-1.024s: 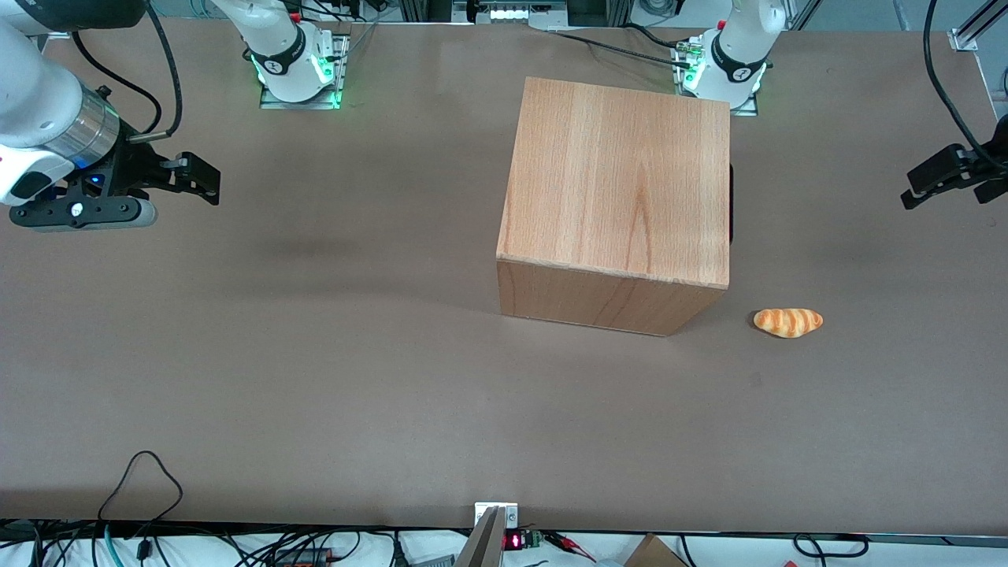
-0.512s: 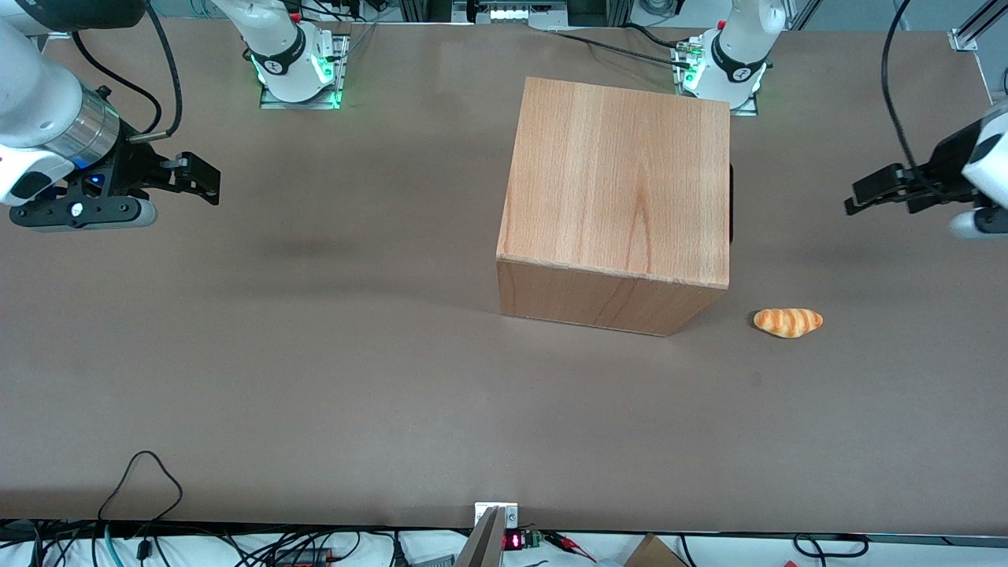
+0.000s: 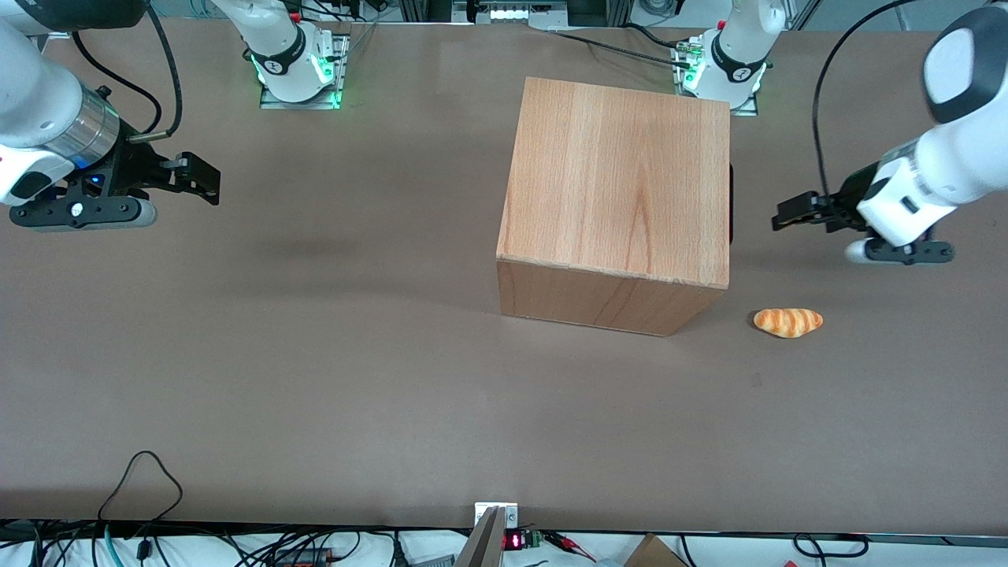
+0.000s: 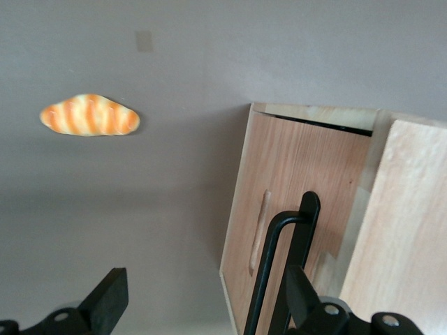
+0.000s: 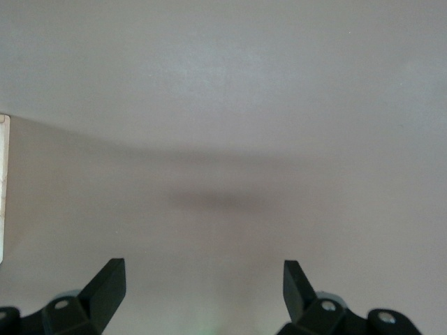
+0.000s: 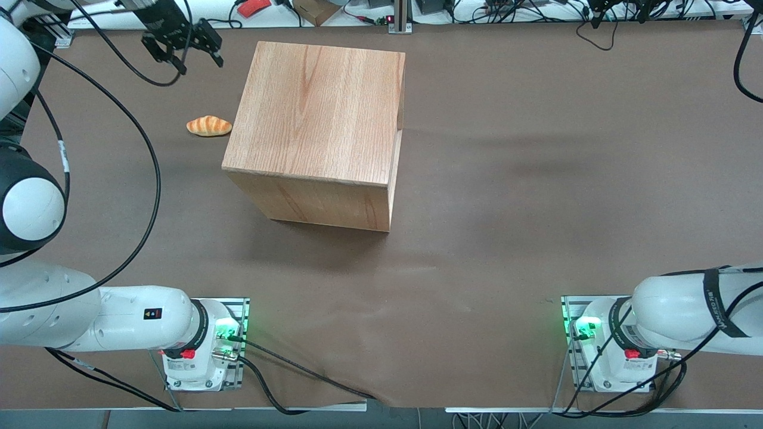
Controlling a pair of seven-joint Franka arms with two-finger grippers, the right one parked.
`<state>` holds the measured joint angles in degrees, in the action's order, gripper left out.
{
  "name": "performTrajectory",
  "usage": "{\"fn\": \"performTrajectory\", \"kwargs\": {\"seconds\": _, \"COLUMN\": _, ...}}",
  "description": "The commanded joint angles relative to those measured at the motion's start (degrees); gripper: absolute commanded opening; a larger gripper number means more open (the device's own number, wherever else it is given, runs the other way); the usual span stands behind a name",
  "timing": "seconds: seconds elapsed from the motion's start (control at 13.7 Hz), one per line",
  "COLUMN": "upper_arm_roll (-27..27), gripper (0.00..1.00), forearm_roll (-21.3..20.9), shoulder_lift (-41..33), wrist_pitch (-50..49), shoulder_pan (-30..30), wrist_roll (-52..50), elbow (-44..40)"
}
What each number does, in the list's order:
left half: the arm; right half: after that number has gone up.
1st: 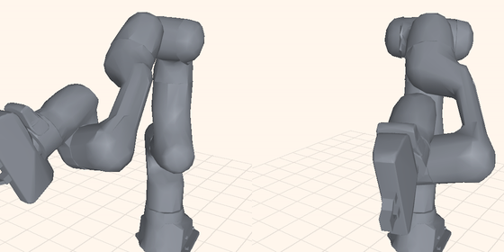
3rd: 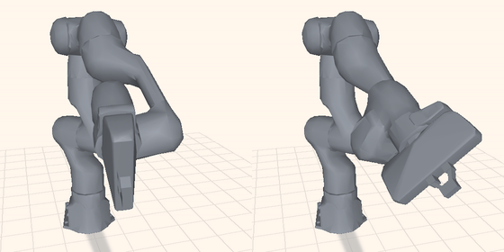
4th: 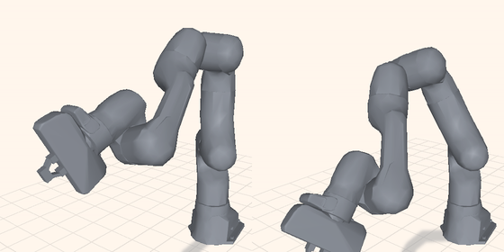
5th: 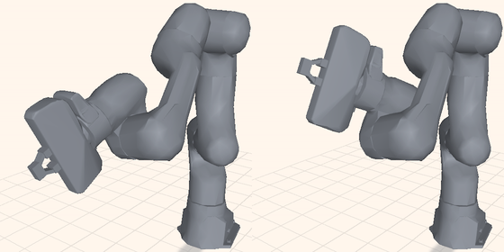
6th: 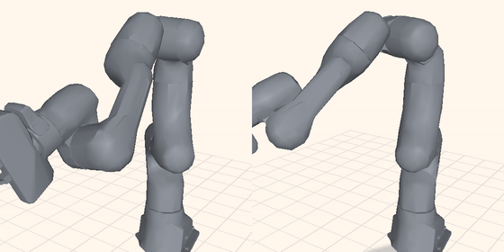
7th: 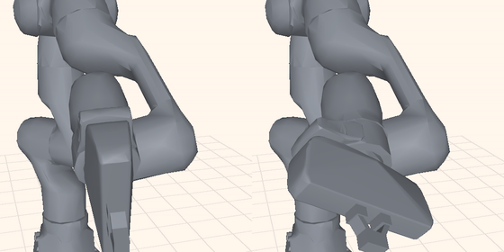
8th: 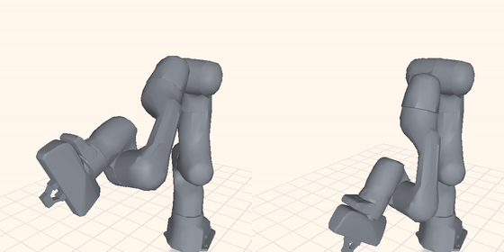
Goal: Open top drawer with left arm
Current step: 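Move the open left gripper toward the black drawer handle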
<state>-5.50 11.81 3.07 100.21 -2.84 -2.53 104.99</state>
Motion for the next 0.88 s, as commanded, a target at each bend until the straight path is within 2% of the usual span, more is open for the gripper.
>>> {"fn": "performTrajectory", "kwargs": {"seconds": 0.0, "upper_arm_roll": -0.5, "gripper": 1.00, "forearm_roll": 2.5, "shoulder_lift": -1.5, "wrist_pitch": 2.5, "shoulder_pan": -0.6, "wrist_roll": 4.3, "elbow": 4.5}}
{"fn": "performTrajectory", "kwargs": {"seconds": 0.44, "upper_arm_roll": -0.6, "gripper": 1.00, "forearm_roll": 5.6, "shoulder_lift": -1.4, "wrist_pitch": 6.2, "shoulder_pan": -0.6, "wrist_roll": 8.5, "elbow": 10.1}}
{"fn": "performTrajectory", "kwargs": {"seconds": 0.8, "upper_arm_roll": -0.6, "gripper": 1.00, "forearm_roll": 6.7, "shoulder_lift": -1.4, "wrist_pitch": 6.3, "shoulder_pan": -0.7, "wrist_roll": 9.8, "elbow": 11.5}}
